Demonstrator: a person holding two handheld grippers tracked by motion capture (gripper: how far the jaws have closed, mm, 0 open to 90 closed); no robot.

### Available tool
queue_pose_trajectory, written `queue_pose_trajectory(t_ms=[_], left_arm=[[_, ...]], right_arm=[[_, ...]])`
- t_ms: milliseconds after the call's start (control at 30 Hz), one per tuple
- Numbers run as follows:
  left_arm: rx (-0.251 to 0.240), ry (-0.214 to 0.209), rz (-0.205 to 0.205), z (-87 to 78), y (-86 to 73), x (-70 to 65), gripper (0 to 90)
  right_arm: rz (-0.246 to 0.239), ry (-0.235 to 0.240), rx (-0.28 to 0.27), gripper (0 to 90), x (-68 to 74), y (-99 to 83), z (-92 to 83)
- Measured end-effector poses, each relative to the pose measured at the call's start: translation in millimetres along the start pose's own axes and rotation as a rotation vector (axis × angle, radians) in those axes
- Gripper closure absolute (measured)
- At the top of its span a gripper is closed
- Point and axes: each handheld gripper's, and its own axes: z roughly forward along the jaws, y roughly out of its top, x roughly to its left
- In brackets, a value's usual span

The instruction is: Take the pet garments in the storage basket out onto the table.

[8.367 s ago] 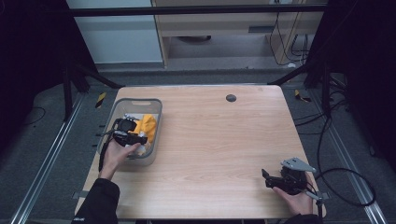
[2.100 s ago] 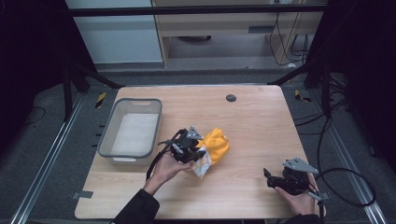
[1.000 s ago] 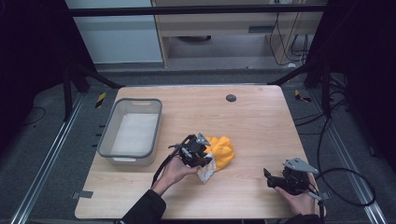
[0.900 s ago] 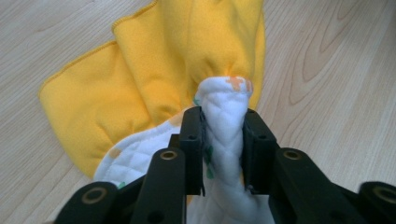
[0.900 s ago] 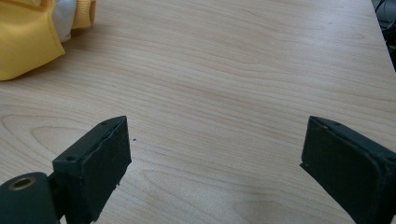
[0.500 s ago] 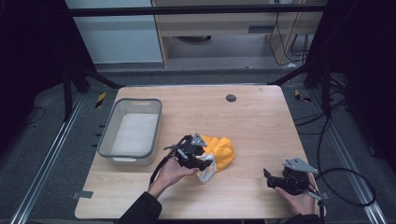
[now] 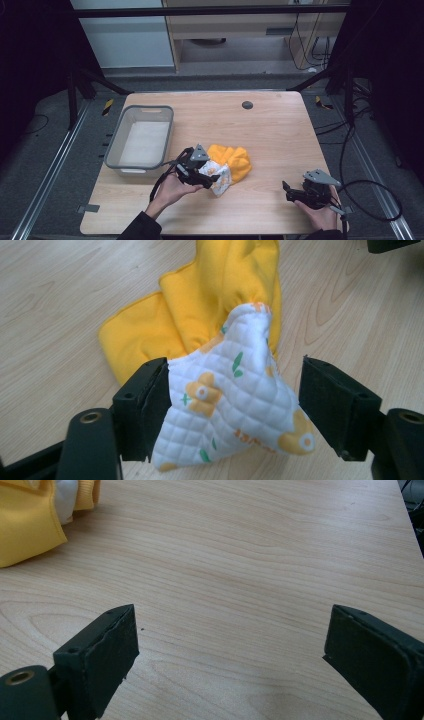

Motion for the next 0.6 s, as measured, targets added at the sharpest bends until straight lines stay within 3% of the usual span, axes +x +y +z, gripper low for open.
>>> queue_pose_trajectory(t_ms=[333,600], left_arm=[[-0.009,0.034,-0.003,-17.5,-25.5,2.9,24.5],[0.016,0.062,-0.044,-26.1,-53.6,9.1,24.6]], right_arm=[[0.002,0.005,0.009,5.7,0.7,-0.4,0.9],[-0.011,0.001,0.013,5.2,1.2,-0.8,1.4]])
